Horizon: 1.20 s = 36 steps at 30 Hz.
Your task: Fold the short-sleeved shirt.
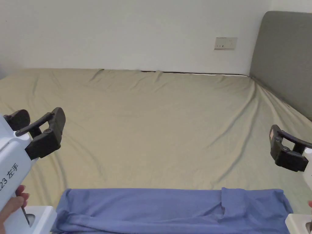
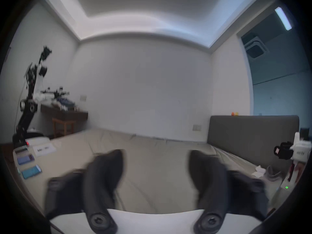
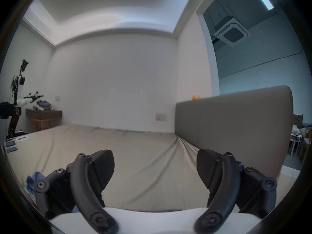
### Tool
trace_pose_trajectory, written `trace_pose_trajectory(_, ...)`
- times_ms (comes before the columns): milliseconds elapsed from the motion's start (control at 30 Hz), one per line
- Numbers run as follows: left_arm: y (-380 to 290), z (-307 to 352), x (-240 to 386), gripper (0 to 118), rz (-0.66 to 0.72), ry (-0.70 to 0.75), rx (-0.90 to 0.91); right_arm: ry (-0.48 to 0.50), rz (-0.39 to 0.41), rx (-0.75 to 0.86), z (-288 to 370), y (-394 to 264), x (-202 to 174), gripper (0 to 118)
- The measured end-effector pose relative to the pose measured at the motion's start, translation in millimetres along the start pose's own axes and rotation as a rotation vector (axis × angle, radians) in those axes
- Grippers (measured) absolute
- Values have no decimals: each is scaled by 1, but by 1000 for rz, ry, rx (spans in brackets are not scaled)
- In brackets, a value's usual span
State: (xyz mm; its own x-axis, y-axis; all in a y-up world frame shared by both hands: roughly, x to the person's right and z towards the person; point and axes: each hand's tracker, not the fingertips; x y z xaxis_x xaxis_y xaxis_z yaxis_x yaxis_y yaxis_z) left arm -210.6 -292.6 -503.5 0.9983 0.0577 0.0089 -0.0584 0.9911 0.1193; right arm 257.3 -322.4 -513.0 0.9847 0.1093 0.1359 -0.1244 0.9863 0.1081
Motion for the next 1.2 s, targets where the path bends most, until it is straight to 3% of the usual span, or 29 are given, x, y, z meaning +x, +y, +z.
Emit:
trace_pose_trajectory(33,-4,0,7,0,-45,28,4,3,-2,11,0,-2,-6,66)
trace_pose_trajectory(67,-10,-1,15,0,-69,50,-7,3,11,24,1,-4,-13,22)
trace_pose_trajectory(100,-16,2,19,0,-49,58,-21,19,36,-7,-3,-9,-19,1)
trace_pose_trajectory(167,-26,7,19,0,-7,-14,-85,-23,72,-57,-4,-20,-29,1)
trace_pose_trajectory(200,-38,1,14,0,-33,-29,-128,19,74,-36,-4,-22,-29,0)
trace_pose_trajectory(267,-47,1,18,0,-105,-18,-128,105,7,-154,-8,-31,-32,0)
trace_pose_trajectory(300,-49,2,17,0,-131,-35,-123,72,53,-114,-6,-29,-36,0)
trace_pose_trajectory(333,-49,1,15,0,-146,-46,-123,71,165,-16,-3,-22,-40,0)
trace_pose_trajectory(367,-49,0,15,0,-147,-39,-120,80,100,-78,-5,-25,-35,0)
trace_pose_trajectory(500,-52,-4,8,0,-131,-66,-159,105,76,-94,-7,-28,-34,0)
trace_pose_trajectory(633,-54,-22,-20,0,0,-119,-345,126,88,-129,-9,-35,-33,0)
trace_pose_trajectory(733,-59,-51,-62,0,215,-173,-568,140,86,-146,-7,-39,-32,0)
trace_pose_trajectory(767,-65,-65,-81,7,333,-194,-655,144,83,-156,-6,-39,-31,0)
trace_pose_trajectory(800,-75,-76,-100,24,450,-214,-721,147,76,-167,-7,-41,-31,0)
trace_pose_trajectory(833,-85,-84,-117,50,543,-243,-748,153,69,-177,-8,-42,-30,0)
trace_pose_trajectory(867,-99,-93,-135,88,587,-294,-808,160,57,-191,-8,-44,-30,0)
trace_pose_trajectory(900,-114,-103,-148,109,621,-311,-891,163,58,-202,-9,-46,-29,0)
trace_pose_trajectory(933,-127,-111,-159,118,646,-306,-971,166,60,-205,-9,-47,-29,0)
trace_pose_trajectory(1100,-202,-137,-216,116,757,-342,-1095,165,48,-229,-9,-49,-29,0)
trace_pose_trajectory(1200,-224,-132,-196,112,845,-430,-1161,160,45,-254,-9,-52,-33,0)
